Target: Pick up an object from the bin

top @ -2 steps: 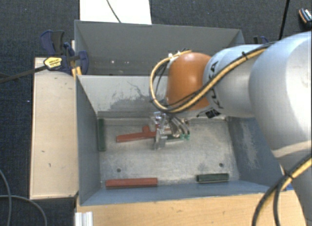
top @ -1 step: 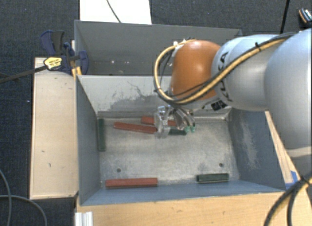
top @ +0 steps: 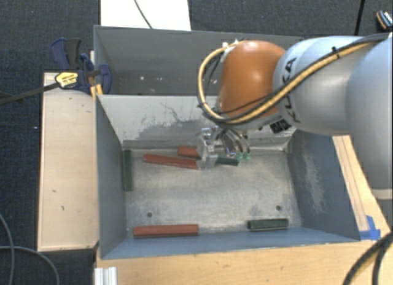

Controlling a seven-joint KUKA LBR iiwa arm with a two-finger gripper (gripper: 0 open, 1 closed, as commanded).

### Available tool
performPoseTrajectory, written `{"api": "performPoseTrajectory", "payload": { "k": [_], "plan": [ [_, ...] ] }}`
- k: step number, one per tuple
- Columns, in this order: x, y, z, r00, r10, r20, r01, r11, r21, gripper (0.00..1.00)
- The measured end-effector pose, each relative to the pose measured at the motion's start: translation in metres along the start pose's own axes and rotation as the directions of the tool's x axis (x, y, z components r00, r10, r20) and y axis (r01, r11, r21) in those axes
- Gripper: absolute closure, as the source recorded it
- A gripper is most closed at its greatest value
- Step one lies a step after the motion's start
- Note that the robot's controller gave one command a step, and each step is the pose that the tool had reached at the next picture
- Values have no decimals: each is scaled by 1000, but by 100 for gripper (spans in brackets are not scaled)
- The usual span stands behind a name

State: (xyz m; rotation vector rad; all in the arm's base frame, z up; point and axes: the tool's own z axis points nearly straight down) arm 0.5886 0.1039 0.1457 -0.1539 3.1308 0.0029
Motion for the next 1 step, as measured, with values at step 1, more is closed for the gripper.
{"api": "performPoseTrajectory", "payload": {
  "k": [1],
  "plan": [
    [-1,0,-11,1000,1,0,-1,1000,0,100]
  ]
}}
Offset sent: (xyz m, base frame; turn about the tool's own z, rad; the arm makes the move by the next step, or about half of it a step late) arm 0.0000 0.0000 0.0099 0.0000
